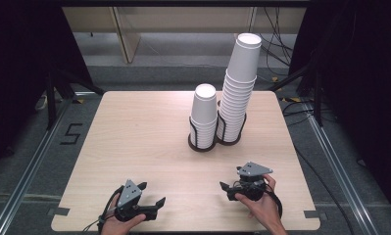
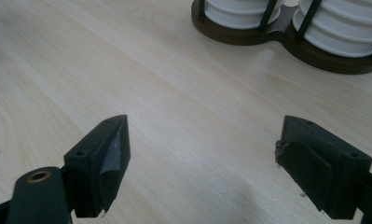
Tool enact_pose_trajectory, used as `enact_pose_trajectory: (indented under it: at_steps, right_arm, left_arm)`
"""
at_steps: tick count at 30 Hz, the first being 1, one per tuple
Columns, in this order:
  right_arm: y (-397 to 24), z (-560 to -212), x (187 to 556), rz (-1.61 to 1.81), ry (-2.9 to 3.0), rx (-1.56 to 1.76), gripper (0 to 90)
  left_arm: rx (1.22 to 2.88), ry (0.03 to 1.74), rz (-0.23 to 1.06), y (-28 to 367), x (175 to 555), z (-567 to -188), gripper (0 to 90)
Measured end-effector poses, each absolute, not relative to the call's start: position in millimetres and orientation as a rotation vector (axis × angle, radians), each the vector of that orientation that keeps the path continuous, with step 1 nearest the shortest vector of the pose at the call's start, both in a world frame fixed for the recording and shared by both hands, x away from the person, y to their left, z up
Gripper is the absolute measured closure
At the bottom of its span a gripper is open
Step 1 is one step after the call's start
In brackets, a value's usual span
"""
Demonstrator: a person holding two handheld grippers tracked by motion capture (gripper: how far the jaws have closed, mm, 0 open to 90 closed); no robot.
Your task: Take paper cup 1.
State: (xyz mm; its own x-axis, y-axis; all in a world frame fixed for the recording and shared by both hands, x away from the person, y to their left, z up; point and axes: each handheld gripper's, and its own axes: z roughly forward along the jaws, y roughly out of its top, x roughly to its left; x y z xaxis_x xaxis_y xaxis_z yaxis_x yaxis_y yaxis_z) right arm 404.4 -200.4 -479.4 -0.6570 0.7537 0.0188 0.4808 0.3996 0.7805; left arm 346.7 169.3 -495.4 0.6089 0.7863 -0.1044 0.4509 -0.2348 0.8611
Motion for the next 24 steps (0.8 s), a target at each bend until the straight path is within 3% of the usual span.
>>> enact_pose_trajectory:
  at_steps: [24]
  right_arm:
    - [-194.1,-474.9,406.2,1.227,2.310,1.085,15.8]
  left_arm:
    - [1.859,0.969,0.453,171.5,345.2,-493.3,14.7]
